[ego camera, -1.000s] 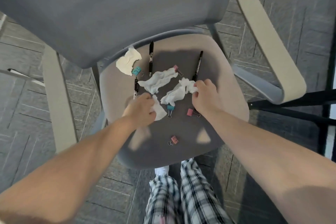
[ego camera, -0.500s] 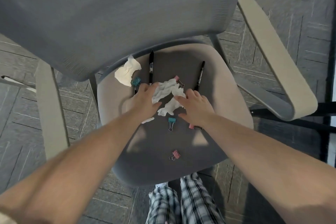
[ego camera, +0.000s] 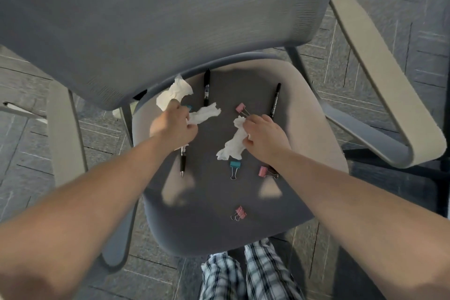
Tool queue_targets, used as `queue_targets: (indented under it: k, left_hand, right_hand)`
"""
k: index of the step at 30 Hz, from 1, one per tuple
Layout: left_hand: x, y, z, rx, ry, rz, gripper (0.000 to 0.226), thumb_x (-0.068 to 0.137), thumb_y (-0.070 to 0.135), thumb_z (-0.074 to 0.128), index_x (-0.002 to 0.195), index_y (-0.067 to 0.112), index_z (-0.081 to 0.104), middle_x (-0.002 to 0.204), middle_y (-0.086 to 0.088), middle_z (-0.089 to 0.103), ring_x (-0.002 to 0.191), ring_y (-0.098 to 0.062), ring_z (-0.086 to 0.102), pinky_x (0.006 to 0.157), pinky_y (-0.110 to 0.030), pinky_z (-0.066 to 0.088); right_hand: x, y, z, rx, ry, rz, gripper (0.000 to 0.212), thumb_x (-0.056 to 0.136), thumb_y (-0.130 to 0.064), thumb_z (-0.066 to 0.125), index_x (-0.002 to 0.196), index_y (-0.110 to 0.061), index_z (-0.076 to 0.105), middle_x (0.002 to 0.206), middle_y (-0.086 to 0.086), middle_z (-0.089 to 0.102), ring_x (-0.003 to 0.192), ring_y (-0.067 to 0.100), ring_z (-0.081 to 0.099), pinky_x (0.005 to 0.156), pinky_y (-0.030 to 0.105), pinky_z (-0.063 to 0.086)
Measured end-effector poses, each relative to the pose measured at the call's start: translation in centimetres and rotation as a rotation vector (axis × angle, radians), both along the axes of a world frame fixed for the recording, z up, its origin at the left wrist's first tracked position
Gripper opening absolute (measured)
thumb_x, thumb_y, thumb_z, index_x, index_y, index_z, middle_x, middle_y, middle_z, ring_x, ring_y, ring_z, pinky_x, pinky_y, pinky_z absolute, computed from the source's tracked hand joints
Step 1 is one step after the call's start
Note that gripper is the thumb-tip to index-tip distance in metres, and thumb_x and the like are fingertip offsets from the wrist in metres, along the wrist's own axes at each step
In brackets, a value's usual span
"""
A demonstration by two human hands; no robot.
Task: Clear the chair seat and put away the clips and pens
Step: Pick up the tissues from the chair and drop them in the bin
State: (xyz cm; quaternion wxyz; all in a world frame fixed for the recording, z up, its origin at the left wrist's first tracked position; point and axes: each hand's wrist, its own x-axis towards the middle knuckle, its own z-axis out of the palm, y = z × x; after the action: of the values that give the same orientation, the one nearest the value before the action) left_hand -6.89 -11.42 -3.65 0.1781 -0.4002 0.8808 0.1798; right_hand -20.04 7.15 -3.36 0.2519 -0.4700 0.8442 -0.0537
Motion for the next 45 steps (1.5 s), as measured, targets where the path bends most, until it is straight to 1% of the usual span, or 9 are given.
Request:
queue_targets:
  k: [5, 10, 15, 18, 21, 32, 37, 41, 45]
  left_hand:
    - [0.8, -1.6, 0.0, -0.051, 0.096, 0.050, 0.014, 0.081, 0.024, 0.059, 0.088, 0.012, 0.056, 0.153, 0.002, 0.021, 0.078, -0.028, 0.057, 0.068, -0.032, 0.043]
    - [0.7, -3.4, -1.3, -0.015, 0.090, 0.136, 0.012, 0.085, 0.020, 0.057, 0.094, 0.013, 0.059, 0.159, -0.007, 0.013, 0.071, -0.024, 0.049, 0.068, -0.030, 0.036]
    - [0.4, -4.9, -2.8, -0.032, 0.110, 0.106, 0.016, 0.084, 0.020, 0.059, 0.096, 0.010, 0.061, 0.148, -0.014, 0.033, 0.089, -0.028, 0.056, 0.081, -0.034, 0.040]
    - [0.1, -5.7, -3.3, 0.047, 0.111, 0.086, 0.014, 0.083, 0.021, 0.059, 0.091, 0.010, 0.061, 0.119, -0.011, 0.057, 0.093, -0.029, 0.058, 0.083, -0.039, 0.045]
    - [0.1, -5.7, -3.3, 0.066, 0.136, 0.116, 0.012, 0.082, 0.022, 0.060, 0.090, 0.013, 0.061, 0.100, -0.012, 0.067, 0.082, -0.029, 0.057, 0.073, -0.035, 0.045]
    - [0.8, -3.8, 2.5, -0.020, 0.209, 0.054, 0.010, 0.078, 0.008, 0.057, 0.086, 0.010, 0.051, 0.104, -0.017, 0.062, 0.096, -0.035, 0.057, 0.073, -0.032, 0.038]
    - [1.3, -1.4, 5.4, 0.035, 0.128, -0.051, 0.045, 0.081, 0.014, 0.057, 0.125, 0.010, 0.047, 0.119, -0.013, 0.060, 0.111, -0.036, 0.056, 0.085, -0.037, 0.044]
    - [1.5, 1.8, 7.3, 0.051, 0.126, -0.217, 0.024, 0.078, 0.013, 0.061, 0.099, 0.004, 0.064, 0.108, -0.017, 0.061, 0.105, -0.035, 0.057, 0.086, -0.037, 0.044]
    - [1.4, 6.6, 8.8, 0.076, 0.135, -0.364, 0.028, 0.078, 0.012, 0.064, 0.105, 0.003, 0.063, 0.109, -0.019, 0.059, 0.107, -0.034, 0.054, 0.088, -0.032, 0.040]
  right_hand:
    - [-0.4, -1.3, 0.5, -0.038, -0.037, -0.131, 0.023, 0.085, -0.010, 0.048, 0.108, -0.006, 0.052, 0.103, 0.011, 0.063, 0.104, 0.033, 0.051, 0.068, 0.032, 0.034]
    - [-0.1, -2.0, -0.3, -0.015, -0.074, -0.131, 0.047, 0.085, -0.014, 0.047, 0.131, -0.017, 0.044, 0.118, 0.008, 0.055, 0.116, 0.032, 0.045, 0.086, 0.041, 0.049]
    - [0.1, -1.4, -1.2, 0.227, -0.100, 0.212, 0.060, 0.078, -0.028, 0.059, 0.135, -0.033, 0.041, 0.125, 0.007, 0.042, 0.122, 0.028, 0.037, 0.097, 0.042, 0.040]
    - [0.2, -1.1, -2.1, 0.223, -0.017, 0.261, 0.047, 0.082, -0.023, 0.060, 0.127, -0.031, 0.051, 0.123, 0.007, 0.042, 0.121, 0.029, 0.039, 0.094, 0.041, 0.042]
    - [0.4, -1.3, -2.3, 0.172, -0.001, 0.179, 0.033, 0.086, -0.019, 0.055, 0.118, -0.023, 0.058, 0.120, 0.008, 0.045, 0.120, 0.030, 0.041, 0.090, 0.039, 0.043]
    - [0.5, -0.6, 1.8, 0.053, -0.007, -0.106, 0.034, 0.086, -0.019, 0.051, 0.118, -0.008, 0.053, 0.122, 0.015, 0.051, 0.115, 0.035, 0.047, 0.085, 0.040, 0.045]
    - [2.3, 1.3, 4.1, -0.025, -0.033, -0.222, 0.028, 0.084, -0.011, 0.050, 0.111, -0.008, 0.052, 0.107, 0.014, 0.061, 0.097, 0.036, 0.057, 0.076, 0.041, 0.050]
    - [4.7, 5.0, 5.7, -0.108, -0.034, -0.389, 0.032, 0.079, -0.003, 0.052, 0.111, -0.008, 0.051, 0.091, 0.014, 0.060, 0.085, 0.035, 0.059, 0.072, 0.042, 0.053]
    - [6.9, 10.9, 6.2, -0.081, -0.043, -0.464, 0.029, 0.080, -0.004, 0.056, 0.109, -0.001, 0.056, 0.105, 0.019, 0.059, 0.098, 0.037, 0.054, 0.071, 0.038, 0.043]
